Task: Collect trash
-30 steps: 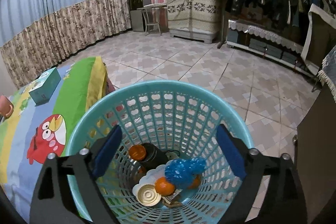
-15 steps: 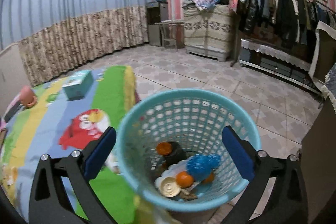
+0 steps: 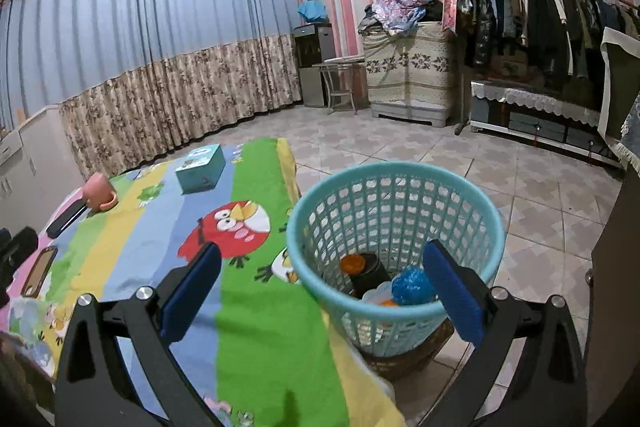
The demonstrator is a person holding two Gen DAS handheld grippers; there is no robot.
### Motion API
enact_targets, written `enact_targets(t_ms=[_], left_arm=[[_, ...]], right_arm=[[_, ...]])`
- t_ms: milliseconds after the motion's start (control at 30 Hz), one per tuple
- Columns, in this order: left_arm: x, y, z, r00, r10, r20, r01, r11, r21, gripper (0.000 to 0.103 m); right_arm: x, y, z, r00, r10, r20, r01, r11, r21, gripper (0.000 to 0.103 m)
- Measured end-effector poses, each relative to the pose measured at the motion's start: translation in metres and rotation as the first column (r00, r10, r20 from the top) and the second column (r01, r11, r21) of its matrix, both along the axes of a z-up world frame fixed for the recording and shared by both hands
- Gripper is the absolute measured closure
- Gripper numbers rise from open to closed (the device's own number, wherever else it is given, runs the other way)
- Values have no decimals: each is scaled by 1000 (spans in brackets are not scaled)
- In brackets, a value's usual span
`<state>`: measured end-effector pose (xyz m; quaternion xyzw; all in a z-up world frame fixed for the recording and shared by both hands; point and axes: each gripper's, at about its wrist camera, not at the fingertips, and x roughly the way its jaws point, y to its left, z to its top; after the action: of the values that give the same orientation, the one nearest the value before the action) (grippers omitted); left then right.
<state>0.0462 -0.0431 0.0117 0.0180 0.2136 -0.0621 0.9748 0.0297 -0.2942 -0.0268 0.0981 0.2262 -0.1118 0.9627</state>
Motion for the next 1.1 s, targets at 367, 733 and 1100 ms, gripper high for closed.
enact_targets(t_ms=[367, 733, 1100], left_arm=[[-18, 9, -4, 999, 25, 27, -26, 999, 33, 5], [-19, 6, -9, 1000, 12, 27, -13, 999, 42, 5], [-21, 7, -7, 998, 18, 52, -20, 999, 29, 5]], right_arm=[[-22, 43, 3, 996, 88, 29, -84, 990, -114, 5], [-24, 41, 4, 995, 88, 41, -84, 993, -86, 5], [-24, 46, 5, 994, 92, 54, -86, 991, -100, 5]])
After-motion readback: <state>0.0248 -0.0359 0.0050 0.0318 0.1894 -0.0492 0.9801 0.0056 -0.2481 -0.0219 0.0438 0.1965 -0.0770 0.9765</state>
